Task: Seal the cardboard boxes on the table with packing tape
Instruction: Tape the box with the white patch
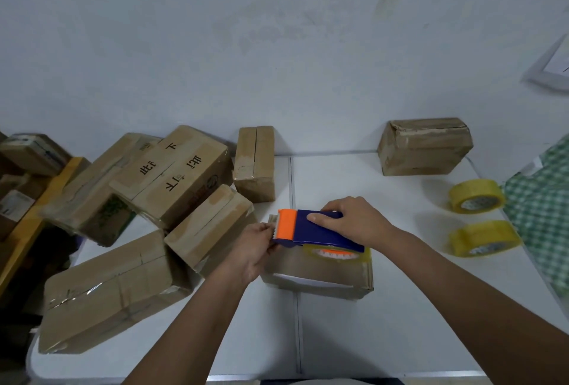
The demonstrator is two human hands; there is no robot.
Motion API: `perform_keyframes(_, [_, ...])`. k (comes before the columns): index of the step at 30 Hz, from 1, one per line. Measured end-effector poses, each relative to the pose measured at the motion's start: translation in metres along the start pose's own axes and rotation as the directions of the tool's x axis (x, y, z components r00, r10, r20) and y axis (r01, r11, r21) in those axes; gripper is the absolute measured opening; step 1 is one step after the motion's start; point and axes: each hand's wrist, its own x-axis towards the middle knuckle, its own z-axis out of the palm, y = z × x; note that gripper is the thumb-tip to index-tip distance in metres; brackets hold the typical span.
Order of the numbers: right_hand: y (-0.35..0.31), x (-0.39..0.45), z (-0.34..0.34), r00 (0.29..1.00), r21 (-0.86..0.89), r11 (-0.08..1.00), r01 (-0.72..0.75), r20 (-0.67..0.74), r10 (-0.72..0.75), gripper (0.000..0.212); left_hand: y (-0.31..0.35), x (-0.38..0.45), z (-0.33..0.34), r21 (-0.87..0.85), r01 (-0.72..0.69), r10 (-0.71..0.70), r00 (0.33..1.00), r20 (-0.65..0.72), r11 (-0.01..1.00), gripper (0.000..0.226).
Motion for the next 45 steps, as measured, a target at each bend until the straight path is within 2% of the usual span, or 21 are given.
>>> perform_keyframes(4, [0.001,-0.003,-0.008,1.000,-0.019,1.000,0.010,0.013,-0.010,0.049,0.005,0.001,0.003,-0.117,-0.011,0.009,1.000,-0.016,0.993,0.022])
perform_keyframes(7, [0.009,-0.007,-0.018,1.000,-0.030,0.999,-0.017,-0.019,0.017,0.048,0.010,0.004,-0.005,-0.225,-0.025,0.015,0.999,-0.048,0.974,0.015])
perform_keyframes(11, [0.014,-0.009,-0.024,0.998,-0.071,0.997,-0.009,-0.069,0.004,0.046,0.012,0.006,-0.012,-0.251,-0.032,0.025,0.999,-0.031,0.968,0.014])
perform_keyframes(13, [0.015,-0.010,-0.022,0.997,-0.117,0.993,-0.021,-0.071,0.012,0.048,0.013,0.004,-0.014,-0.187,-0.013,0.019,0.999,0.030,0.982,0.016])
perform_keyframes(15, [0.015,-0.010,-0.020,0.997,-0.145,0.989,-0.030,-0.070,0.020,0.049,0.011,0.005,-0.016,-0.049,-0.028,0.030,0.998,0.048,0.998,0.017])
perform_keyframes(20, [0.010,-0.010,-0.013,0.999,-0.169,0.985,-0.037,-0.030,0.032,0.050,0.000,0.006,-0.019,0.152,-0.182,0.194,0.979,-0.068,0.972,0.006])
perform_keyframes(23, [0.010,-0.009,-0.013,0.999,-0.191,0.981,-0.045,-0.007,0.045,0.052,-0.003,0.005,-0.031,0.253,-0.212,0.252,0.958,-0.137,0.944,0.007])
perform_keyframes(27, [0.013,-0.008,-0.018,0.998,-0.234,0.971,-0.055,-0.012,0.054,0.052,-0.005,0.004,-0.060,0.251,-0.194,0.258,0.931,-0.257,0.948,0.008])
perform_keyframes(35, [0.017,-0.002,-0.005,0.993,-0.282,0.955,-0.095,-0.090,0.072,0.052,-0.021,0.017,-0.062,0.216,-0.198,0.250,0.935,-0.252,0.956,0.011])
perform_keyframes(40, [0.010,-0.003,0.000,0.989,-0.310,0.944,-0.111,-0.124,0.075,0.051,-0.034,0.032,-0.065,0.155,-0.155,0.192,0.944,-0.267,0.976,0.009])
perform_keyframes(45, [0.001,0.005,0.005,0.989,-0.378,0.917,-0.127,-0.120,0.088,0.053,-0.050,0.040,-0.063,0.210,-0.175,0.235,0.921,-0.311,0.962,0.011])
